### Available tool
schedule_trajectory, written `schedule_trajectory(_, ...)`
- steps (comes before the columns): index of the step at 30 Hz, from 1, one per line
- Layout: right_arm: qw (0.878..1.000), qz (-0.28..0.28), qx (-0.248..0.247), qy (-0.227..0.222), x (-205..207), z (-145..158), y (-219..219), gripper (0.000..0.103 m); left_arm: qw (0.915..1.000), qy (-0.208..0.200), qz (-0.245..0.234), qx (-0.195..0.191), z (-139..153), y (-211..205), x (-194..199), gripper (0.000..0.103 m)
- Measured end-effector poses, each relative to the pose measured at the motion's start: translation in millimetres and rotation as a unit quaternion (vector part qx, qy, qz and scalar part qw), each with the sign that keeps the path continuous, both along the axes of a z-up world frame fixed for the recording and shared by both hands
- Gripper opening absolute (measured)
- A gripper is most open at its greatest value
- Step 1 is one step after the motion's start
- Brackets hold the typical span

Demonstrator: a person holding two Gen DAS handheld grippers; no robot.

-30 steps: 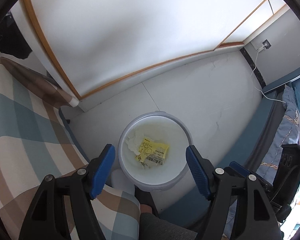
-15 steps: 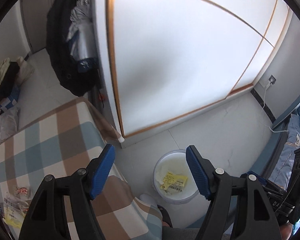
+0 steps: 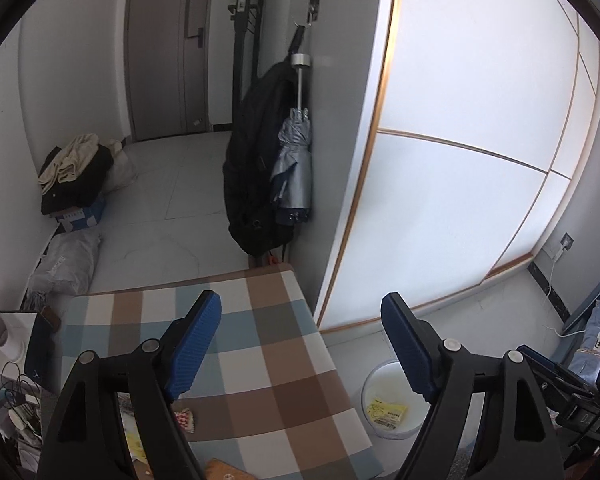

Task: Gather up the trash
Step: 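Move both open tools back over the table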

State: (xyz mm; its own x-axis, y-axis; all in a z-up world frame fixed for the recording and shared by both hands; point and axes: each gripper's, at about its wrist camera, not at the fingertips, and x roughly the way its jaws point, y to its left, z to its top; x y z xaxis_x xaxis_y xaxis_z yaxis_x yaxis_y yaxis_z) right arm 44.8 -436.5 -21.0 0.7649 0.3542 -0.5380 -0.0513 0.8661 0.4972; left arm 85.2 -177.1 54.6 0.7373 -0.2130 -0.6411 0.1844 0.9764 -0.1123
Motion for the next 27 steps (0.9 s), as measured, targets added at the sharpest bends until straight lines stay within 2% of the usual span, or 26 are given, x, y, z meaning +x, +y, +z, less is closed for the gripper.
schedule_trajectory(5,0.999,0.042,-0.006,-0.02,0,14,53,0.088,0.9992,-0.013,0.037,-0.006,2,37,-7,0.086)
schedule_trajectory(14,0.995,0.09,-0.039,-0.019,2,14,129,0.088,0.9959,-0.014,0.089,-0.008,-16,104,-6,0.088)
schedule_trajectory(23,0.99,0.129,-0.053,0.003,10,-1,188,0.088,0.992,0.002,0.126,0.006,-40,163,-14,0.089)
schedule_trajectory(27,0.986,0.15,-0.071,0.02,16,-16,215,0.088,0.991,0.009,0.134,-0.002,-55,191,-16,0.089)
